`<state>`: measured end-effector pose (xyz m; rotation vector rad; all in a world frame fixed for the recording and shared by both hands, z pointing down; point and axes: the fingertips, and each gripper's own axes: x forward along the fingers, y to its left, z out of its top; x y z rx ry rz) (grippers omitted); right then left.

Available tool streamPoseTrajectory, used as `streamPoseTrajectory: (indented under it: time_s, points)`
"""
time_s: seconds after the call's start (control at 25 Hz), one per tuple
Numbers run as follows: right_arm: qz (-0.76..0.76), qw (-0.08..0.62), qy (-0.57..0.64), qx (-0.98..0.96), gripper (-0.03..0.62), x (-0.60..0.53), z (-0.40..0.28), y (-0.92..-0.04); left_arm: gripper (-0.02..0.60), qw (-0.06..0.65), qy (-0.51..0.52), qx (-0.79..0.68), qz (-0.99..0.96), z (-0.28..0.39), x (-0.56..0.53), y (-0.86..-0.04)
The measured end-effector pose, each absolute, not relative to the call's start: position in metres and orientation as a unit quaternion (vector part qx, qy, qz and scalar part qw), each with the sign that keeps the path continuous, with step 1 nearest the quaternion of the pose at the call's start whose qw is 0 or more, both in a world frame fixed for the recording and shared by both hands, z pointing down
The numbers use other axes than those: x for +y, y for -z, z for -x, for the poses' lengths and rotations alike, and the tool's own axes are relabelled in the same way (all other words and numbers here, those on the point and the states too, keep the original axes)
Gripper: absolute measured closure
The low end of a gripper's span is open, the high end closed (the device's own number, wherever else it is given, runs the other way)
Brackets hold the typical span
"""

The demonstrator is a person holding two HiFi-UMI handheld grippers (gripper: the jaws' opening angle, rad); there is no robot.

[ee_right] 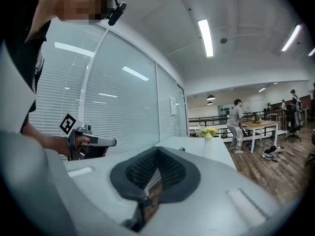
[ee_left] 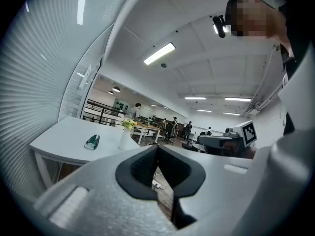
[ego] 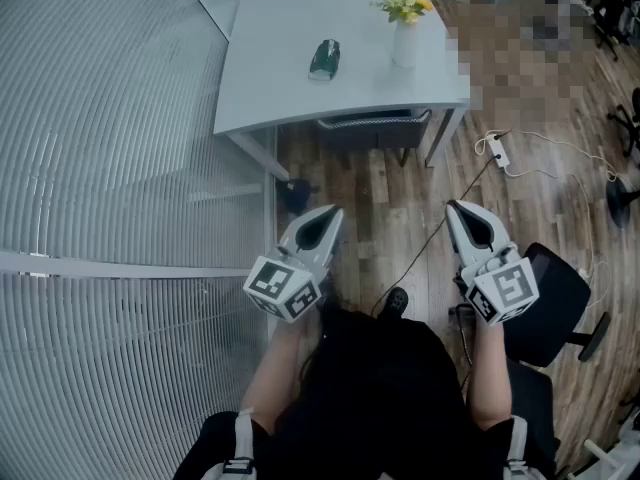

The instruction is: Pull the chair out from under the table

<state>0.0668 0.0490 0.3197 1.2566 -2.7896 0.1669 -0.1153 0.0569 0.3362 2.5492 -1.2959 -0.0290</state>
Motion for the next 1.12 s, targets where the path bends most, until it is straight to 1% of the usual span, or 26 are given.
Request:
streamPoseTrajectory:
  time_s: [0.2,0.48,0.68,0.84,0.96,1.12]
  points:
    - [-0.409,0.048,-0.051,-0.910,0.592,0.055,-0.070,-0.322,0.571,0.159,0.009,-0.442,-0.882,0.106,0.059,-0.344]
    - [-0.409,0.036,-0.043,-0.911,0.592,0.056,-0.078,-0.319,0.571,0.155,-0.010,-0.440,-0.885,0.087,0.055,-0.348]
    - [-0.408,0.040,-0.034,-0.911,0.591,0.054,-0.089,-0.319,0.571,0.151,-0.029,-0.447,-0.881,0.072,0.054,-0.352]
    - [-0.394,0.052,-0.033,-0.917,0.591,0.057,-0.098,-0.328,0.571,0.162,-0.031,-0.451,-0.877,0.059,0.056,-0.356]
    - [-0.381,0.056,-0.027,-0.922,0.591,0.063,-0.103,-0.333,0.571,0.149,-0.031,-0.462,-0.874,0.053,0.056,-0.356]
    - [-0.378,0.058,-0.049,-0.923,0.591,0.062,-0.107,-0.343,0.571,0.147,-0.026,-0.464,-0.873,0.048,0.057,-0.359]
